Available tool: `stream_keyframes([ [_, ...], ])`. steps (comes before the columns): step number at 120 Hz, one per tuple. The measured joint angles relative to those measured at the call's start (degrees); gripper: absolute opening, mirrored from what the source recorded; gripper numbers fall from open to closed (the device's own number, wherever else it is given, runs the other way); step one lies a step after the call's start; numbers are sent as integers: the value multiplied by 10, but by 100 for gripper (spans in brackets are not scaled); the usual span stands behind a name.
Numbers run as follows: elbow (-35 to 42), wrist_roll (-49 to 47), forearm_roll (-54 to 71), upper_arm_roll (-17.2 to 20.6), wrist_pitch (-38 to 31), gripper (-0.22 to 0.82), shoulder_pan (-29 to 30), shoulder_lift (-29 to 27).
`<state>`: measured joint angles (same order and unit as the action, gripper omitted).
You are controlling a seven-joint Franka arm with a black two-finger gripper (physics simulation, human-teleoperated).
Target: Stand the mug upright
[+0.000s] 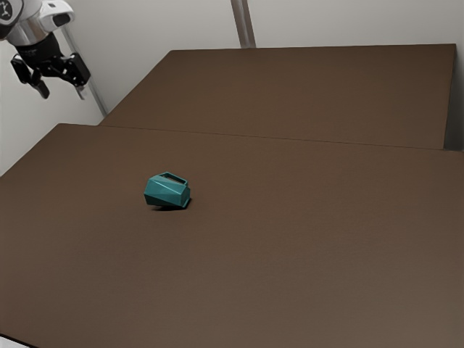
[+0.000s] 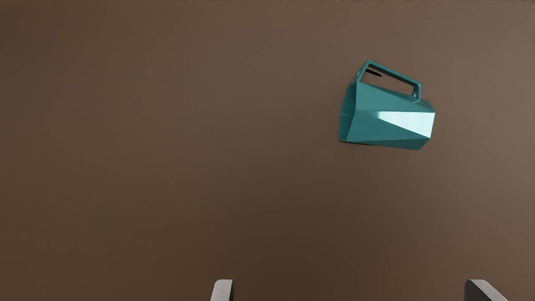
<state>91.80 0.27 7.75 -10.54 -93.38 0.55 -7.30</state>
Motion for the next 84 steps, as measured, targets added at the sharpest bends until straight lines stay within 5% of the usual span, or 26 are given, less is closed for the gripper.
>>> stream_keyframes([
  [33,4,17,-9,-1,-15,60,3,17],
  [84,11,35,-241,-2,-44,60,126,173],
])
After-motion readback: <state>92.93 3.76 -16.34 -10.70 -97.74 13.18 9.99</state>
